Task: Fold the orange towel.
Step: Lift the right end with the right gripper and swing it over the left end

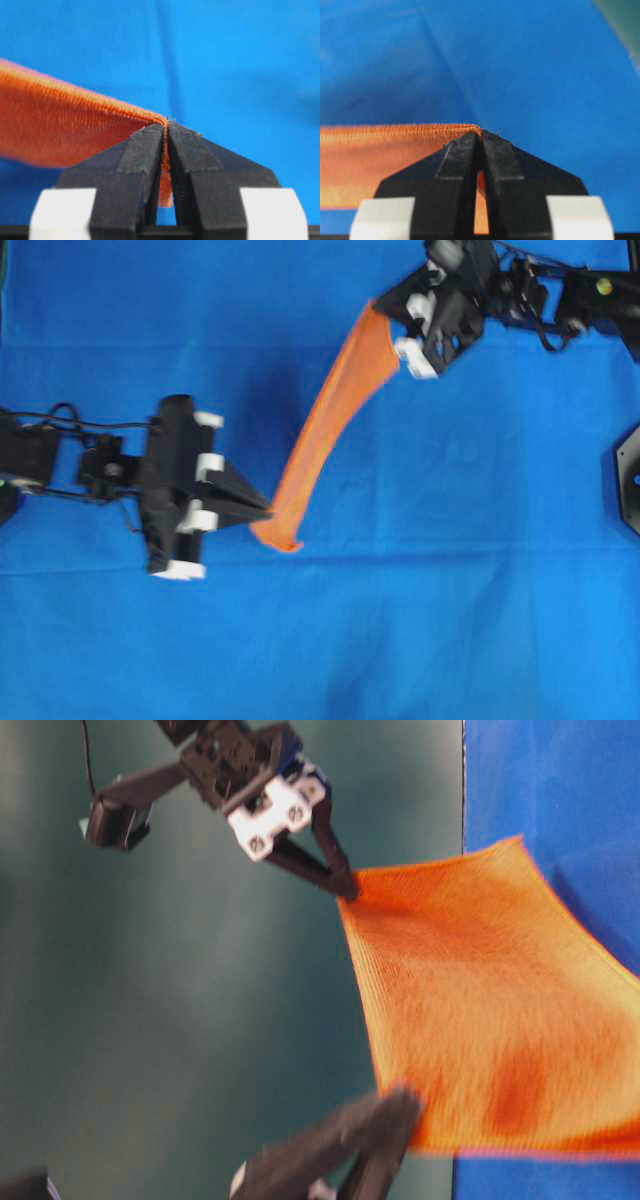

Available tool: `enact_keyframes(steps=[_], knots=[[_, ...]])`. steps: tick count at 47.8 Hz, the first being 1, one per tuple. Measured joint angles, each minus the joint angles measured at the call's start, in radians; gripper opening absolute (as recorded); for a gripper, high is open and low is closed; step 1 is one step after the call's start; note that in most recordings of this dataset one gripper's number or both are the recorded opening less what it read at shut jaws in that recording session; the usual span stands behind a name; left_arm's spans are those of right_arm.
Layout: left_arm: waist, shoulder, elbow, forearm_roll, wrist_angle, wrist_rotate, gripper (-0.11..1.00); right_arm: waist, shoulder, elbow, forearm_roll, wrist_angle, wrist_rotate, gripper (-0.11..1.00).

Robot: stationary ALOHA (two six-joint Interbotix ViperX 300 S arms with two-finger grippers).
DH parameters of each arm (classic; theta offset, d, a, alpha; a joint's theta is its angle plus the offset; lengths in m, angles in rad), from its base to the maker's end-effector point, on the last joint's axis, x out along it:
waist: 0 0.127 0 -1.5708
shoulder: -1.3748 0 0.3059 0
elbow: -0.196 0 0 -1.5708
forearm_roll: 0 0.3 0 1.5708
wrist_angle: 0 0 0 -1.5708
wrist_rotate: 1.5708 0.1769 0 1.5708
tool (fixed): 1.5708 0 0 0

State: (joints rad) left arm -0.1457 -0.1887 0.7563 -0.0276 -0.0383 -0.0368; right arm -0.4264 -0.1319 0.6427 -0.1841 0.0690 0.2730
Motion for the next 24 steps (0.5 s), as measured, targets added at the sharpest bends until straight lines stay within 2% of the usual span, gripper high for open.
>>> enact_keyframes(steps=[11,17,24], knots=[[0.002,0.127,-0.121,0.002,0.000,0.072,0.02,-0.011,0.100,-0.126,-0.064,0.003,0.002,0.02],[0.002,0.152,-0.146,0.002,0.000,0.086,0.02,-0.009,0.133,-0.178,-0.078,0.008,0.000,0.02],[0.003,0.153,-0.147,0.000,0.000,0.087,0.02,-0.011,0.144,-0.193,-0.081,0.009,0.000,0.02]])
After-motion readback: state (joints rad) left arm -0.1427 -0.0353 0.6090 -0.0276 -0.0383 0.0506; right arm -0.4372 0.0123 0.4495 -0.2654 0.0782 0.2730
